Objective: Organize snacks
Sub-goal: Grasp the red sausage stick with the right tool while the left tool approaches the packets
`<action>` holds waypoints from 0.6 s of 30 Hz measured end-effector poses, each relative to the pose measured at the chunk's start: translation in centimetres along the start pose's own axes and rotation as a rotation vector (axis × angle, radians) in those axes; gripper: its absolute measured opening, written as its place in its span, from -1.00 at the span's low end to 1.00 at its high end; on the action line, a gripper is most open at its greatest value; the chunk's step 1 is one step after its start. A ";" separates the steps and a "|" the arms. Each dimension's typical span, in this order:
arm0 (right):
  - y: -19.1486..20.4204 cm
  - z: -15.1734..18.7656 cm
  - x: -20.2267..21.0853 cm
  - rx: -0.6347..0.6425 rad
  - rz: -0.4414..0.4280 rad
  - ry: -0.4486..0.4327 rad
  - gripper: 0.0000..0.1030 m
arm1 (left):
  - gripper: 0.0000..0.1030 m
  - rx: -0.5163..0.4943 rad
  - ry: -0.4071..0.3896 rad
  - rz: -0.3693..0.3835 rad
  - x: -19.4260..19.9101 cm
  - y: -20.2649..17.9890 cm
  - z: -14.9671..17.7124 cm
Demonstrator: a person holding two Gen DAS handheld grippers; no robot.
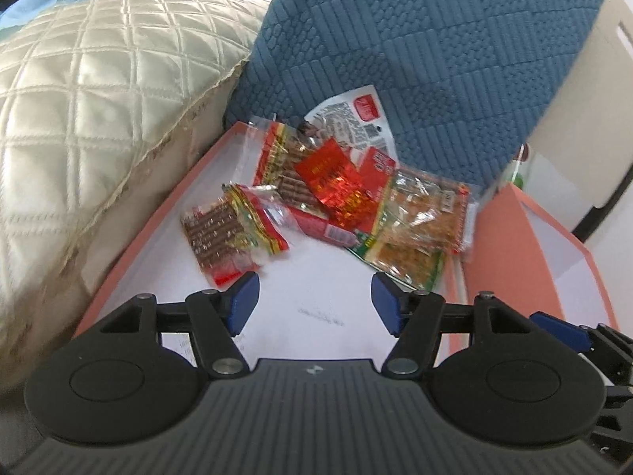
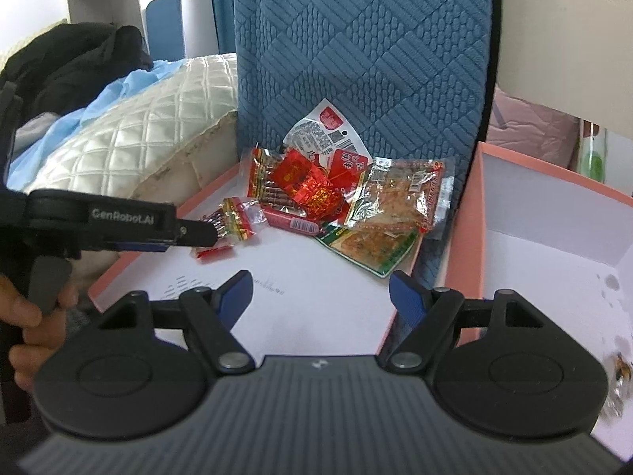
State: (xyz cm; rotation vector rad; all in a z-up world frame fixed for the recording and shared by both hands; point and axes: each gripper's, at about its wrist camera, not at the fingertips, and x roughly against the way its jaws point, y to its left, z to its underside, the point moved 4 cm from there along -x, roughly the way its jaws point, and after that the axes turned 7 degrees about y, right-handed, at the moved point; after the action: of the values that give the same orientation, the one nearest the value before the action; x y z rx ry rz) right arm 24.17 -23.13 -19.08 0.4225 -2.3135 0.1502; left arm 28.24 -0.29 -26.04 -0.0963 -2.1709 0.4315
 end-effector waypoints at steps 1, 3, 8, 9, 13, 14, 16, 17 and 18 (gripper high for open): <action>-0.1 -0.3 -0.3 -0.001 0.000 0.001 0.50 | 0.33 0.002 -0.001 -0.002 -0.3 0.1 -0.3; -0.2 -0.8 -1.0 0.002 -0.003 0.001 0.50 | 0.35 0.005 0.003 -0.004 -1.0 0.3 -1.0; -0.3 -2.1 -2.7 -0.003 -0.028 0.011 0.50 | 0.44 0.008 0.010 -0.026 -2.3 0.7 -2.3; -0.4 -2.4 -3.0 -0.002 -0.031 0.012 0.50 | 0.44 0.009 0.010 -0.028 -2.6 0.7 -2.5; -0.6 -3.6 -4.2 -0.026 -0.060 0.019 0.50 | 0.44 0.016 0.014 -0.045 -3.8 0.8 -3.4; -0.7 -3.9 -4.5 -0.031 -0.062 0.024 0.50 | 0.44 0.017 0.016 -0.048 -4.0 0.9 -3.6; -0.8 -4.5 -4.9 -0.047 -0.077 0.030 0.50 | 0.44 0.019 0.019 -0.056 -4.5 1.0 -4.0; -0.9 -4.8 -5.1 -0.056 -0.090 0.033 0.50 | 0.44 0.019 0.020 -0.060 -4.8 1.0 -4.3; -1.0 -5.0 -5.4 -0.064 -0.094 0.035 0.50 | 0.44 0.021 0.023 -0.065 -5.1 1.1 -4.5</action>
State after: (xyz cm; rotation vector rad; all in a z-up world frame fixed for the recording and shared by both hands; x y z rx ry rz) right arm 31.38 -21.51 -19.45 0.4911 -2.2526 0.0374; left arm 34.83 0.79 -27.93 -0.0191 -2.1401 0.4147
